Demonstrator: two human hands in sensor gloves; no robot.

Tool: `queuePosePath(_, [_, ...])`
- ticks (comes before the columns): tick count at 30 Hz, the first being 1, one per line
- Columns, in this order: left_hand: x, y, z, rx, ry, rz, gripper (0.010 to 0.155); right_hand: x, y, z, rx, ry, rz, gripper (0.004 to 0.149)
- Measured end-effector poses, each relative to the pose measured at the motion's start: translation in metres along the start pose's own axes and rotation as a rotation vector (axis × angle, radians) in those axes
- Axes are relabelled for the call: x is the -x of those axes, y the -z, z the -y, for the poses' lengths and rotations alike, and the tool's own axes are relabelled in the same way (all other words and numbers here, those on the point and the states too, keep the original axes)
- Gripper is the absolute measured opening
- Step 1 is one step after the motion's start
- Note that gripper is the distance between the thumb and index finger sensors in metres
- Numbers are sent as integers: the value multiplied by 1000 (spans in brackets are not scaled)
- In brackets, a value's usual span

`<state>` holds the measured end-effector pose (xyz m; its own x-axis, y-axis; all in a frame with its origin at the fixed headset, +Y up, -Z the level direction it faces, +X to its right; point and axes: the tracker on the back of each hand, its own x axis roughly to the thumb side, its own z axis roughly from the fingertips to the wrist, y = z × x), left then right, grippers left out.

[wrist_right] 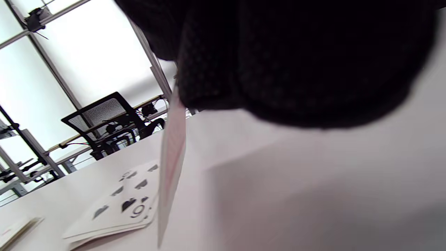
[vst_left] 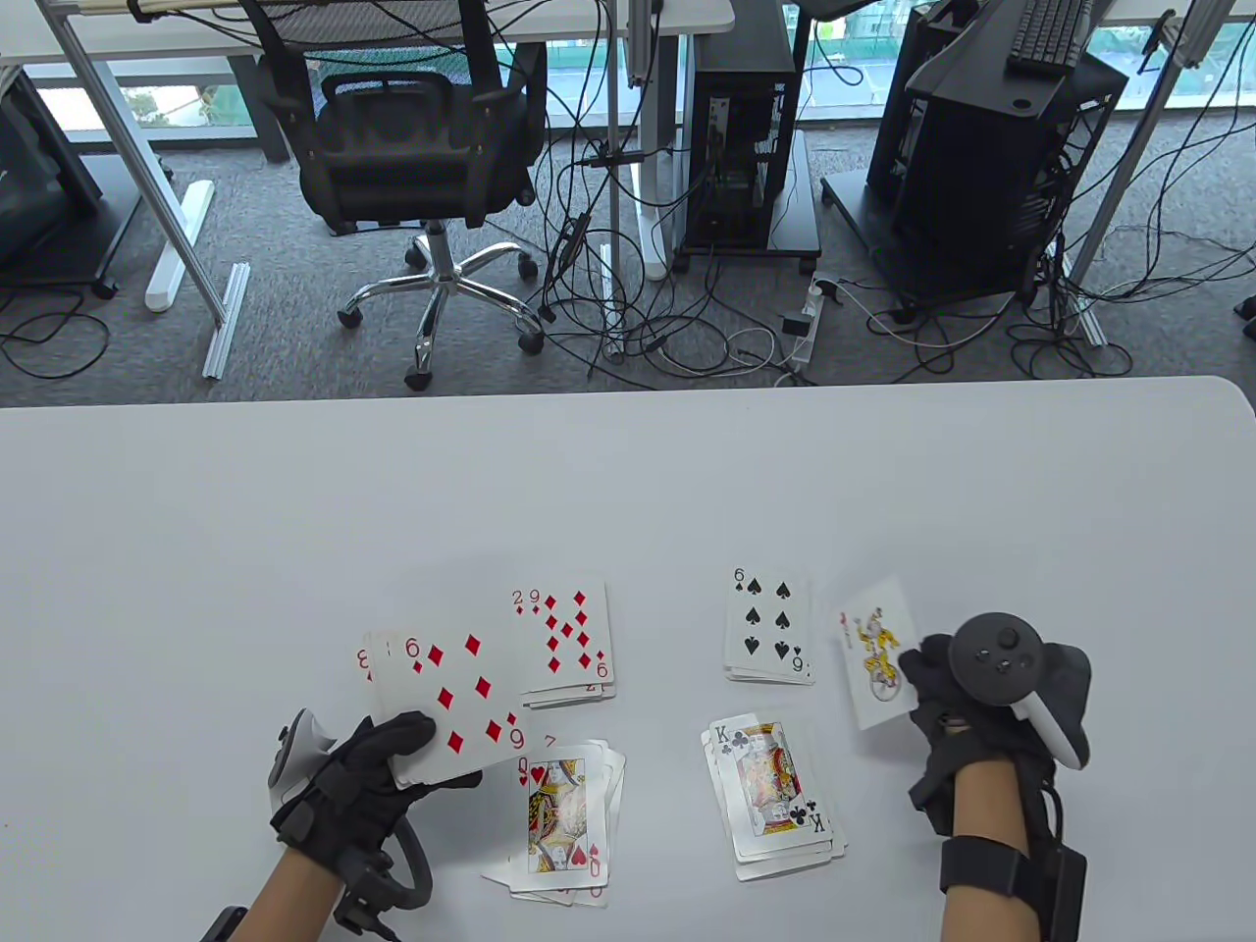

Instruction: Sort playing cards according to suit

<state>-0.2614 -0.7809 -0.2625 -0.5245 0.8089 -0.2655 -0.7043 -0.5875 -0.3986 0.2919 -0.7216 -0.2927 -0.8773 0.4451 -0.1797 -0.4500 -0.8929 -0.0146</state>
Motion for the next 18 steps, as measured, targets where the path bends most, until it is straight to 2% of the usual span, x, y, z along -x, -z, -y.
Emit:
queuePosePath(1, [1,0,0,-1,-1,-3,59,8,-2,-2,-7,-24,-36,40])
queuePosePath(3, [2,0,-1,-4,-6,-9,59,23,-6,-6,-11,-179,-99,41])
queuePosePath(6, [3,0,-2,-7,-6,-15,59,30,-6,-14,-32,-331,-125,42])
queuePosePath(15, [3,0,-2,-6,-9,-13,59,20,5,-49,-136,-698,-144,46])
queuePosePath(18, [4,0,-2,-6,-11,-17,59,15,8,-54,-123,-786,-132,45])
